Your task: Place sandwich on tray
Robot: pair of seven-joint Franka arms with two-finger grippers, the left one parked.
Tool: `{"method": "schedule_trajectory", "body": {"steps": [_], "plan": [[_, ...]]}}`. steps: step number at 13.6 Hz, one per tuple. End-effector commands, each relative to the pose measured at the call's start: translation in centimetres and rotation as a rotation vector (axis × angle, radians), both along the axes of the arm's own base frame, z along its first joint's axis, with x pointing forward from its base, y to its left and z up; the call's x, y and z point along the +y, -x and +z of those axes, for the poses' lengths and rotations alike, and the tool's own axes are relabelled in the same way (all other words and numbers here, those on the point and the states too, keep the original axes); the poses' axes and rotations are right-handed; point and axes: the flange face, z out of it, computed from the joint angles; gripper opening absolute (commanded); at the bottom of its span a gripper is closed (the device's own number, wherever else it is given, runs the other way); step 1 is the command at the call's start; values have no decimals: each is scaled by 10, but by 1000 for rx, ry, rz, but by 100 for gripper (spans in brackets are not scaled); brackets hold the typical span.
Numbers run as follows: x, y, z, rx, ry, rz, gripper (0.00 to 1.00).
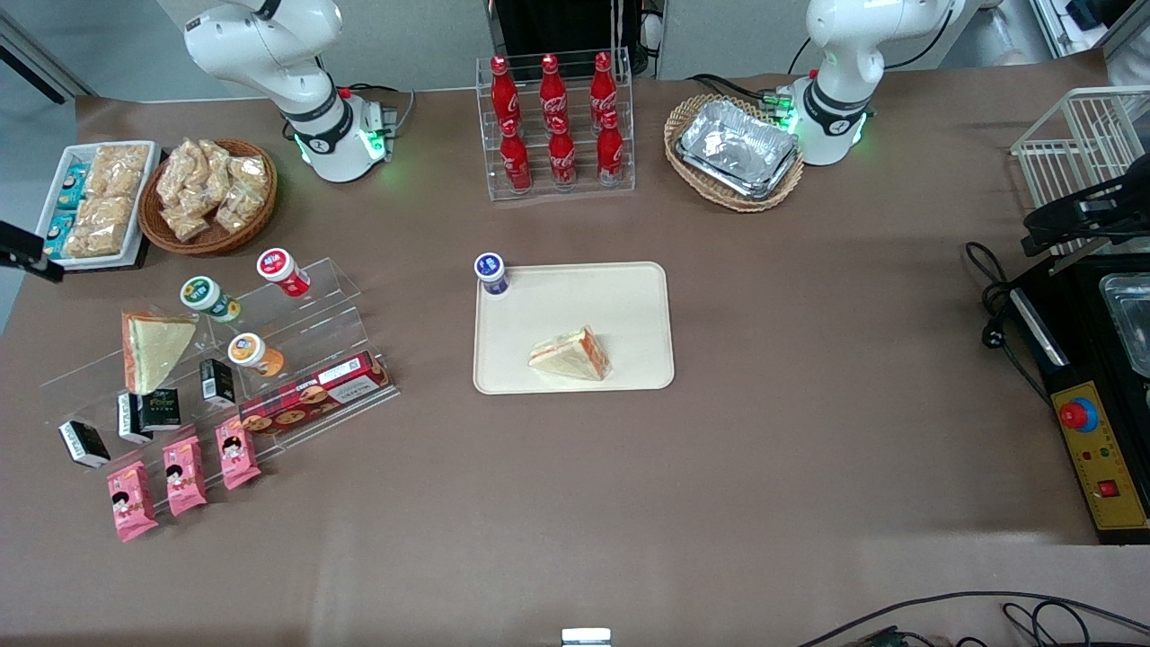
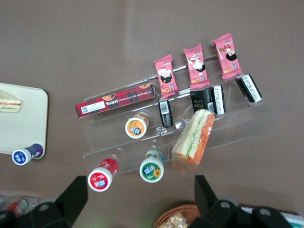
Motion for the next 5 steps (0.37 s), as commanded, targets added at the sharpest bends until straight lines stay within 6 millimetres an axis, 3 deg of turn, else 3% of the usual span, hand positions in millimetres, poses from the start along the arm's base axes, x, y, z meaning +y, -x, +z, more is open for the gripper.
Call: {"method": "schedule_trajectory", "body": {"steps": [1,5], "plan": [[17,10,32,7,28,-31,100],[46,10,41,27,32,-57,100]]}}
